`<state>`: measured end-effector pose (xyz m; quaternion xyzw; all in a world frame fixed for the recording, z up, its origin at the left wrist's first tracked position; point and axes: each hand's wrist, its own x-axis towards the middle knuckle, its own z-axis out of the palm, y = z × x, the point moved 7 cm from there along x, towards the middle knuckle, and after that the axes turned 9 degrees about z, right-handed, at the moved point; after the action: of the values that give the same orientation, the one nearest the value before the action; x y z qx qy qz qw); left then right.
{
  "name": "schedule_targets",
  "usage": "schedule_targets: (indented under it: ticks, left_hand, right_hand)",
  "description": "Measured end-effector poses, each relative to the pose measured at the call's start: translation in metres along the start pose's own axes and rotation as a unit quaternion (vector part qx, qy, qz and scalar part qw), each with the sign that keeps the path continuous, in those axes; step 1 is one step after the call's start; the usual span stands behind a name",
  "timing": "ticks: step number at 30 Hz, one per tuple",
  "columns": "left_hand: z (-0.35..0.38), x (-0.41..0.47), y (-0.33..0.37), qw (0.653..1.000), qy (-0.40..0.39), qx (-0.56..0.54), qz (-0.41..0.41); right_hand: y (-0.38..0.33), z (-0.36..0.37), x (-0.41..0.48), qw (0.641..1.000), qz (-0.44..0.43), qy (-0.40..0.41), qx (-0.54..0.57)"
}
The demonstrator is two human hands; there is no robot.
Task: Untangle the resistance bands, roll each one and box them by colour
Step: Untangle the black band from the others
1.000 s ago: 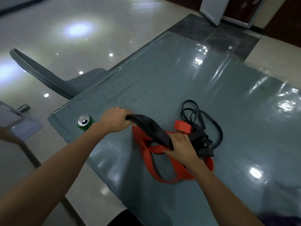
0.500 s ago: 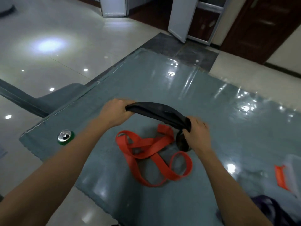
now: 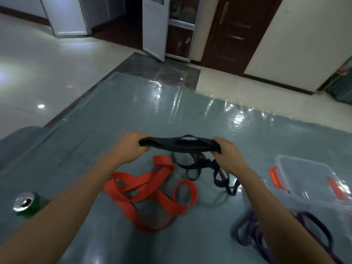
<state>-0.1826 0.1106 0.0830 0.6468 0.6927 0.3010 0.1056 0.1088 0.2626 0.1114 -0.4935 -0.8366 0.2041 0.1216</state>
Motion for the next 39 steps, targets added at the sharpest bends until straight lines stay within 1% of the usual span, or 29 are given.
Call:
schedule_targets:
  ticks: [2,3,5,7,9,12,16,18,20,22,24,25,27,29,30,34,37,39]
  left_hand:
    - [0.020,-0.008,0.000,0.999,-0.043,-0.013,0.003]
    - [0.027,-0.010,-0.001,0.998,-0.057,-0.008,-0.001]
    - [0.041,-0.014,-0.006,0.995,-0.095,0.036,-0.010]
    - [0.051,-0.018,-0.012,0.990,-0.125,0.062,-0.010]
    - [0.059,-0.023,-0.017,0.990,-0.128,0.057,-0.014]
    - [0.074,-0.022,-0.013,0.992,-0.121,0.047,-0.011]
    - [0.091,-0.017,0.007,0.988,-0.082,0.127,0.022]
    - [0.107,-0.023,0.030,0.983,-0.081,0.151,0.067]
    - [0.127,-0.035,0.064,0.974,-0.080,0.145,0.156]
    - [0.150,-0.054,0.101,0.956,-0.064,0.112,0.262]
    - [0.172,-0.071,0.132,0.940,-0.064,0.055,0.331]
    - [0.183,-0.074,0.141,0.938,-0.069,0.028,0.340]
    - [0.203,-0.068,0.147,0.948,-0.090,-0.004,0.306]
    - [0.220,-0.054,0.143,0.955,-0.141,-0.008,0.259]
    - [0.227,-0.047,0.140,0.952,-0.170,0.002,0.253]
    - [0.245,-0.027,0.135,0.922,-0.238,0.078,0.296]
    - [0.245,-0.015,0.138,0.906,-0.242,0.134,0.320]
    - [0.237,-0.005,0.137,0.907,-0.231,0.137,0.324]
  right_hand:
    - [0.007,-0.003,-0.008,0.996,0.011,0.042,0.083]
    - [0.005,-0.001,-0.010,0.994,0.003,0.041,0.099]
    - [0.001,0.009,-0.013,0.995,-0.011,0.002,0.098]
    - [0.003,0.009,-0.017,0.994,-0.003,0.002,0.109]
    - [0.007,0.006,-0.025,0.993,0.004,0.013,0.118]
    - [0.021,0.013,-0.041,0.992,0.023,-0.005,0.122]
    - [0.054,0.023,-0.059,0.981,0.094,-0.025,0.165]
    - [0.067,0.031,-0.066,0.978,0.116,-0.031,0.172]
    - [0.081,0.037,-0.072,0.970,0.147,-0.028,0.191]
    - [0.095,0.042,-0.076,0.959,0.181,-0.023,0.217]
    - [0.104,0.045,-0.079,0.949,0.207,-0.025,0.235]
    - [0.106,0.047,-0.080,0.948,0.211,-0.027,0.238]
    - [0.107,0.047,-0.083,0.949,0.211,-0.029,0.234]
    - [0.109,0.046,-0.085,0.947,0.214,-0.027,0.240]
    - [0.110,0.046,-0.085,0.946,0.214,-0.024,0.242]
    - [0.109,0.044,-0.086,0.947,0.211,-0.014,0.242]
    - [0.110,0.045,-0.085,0.945,0.224,-0.011,0.239]
    - [0.110,0.044,-0.081,0.948,0.226,-0.007,0.223]
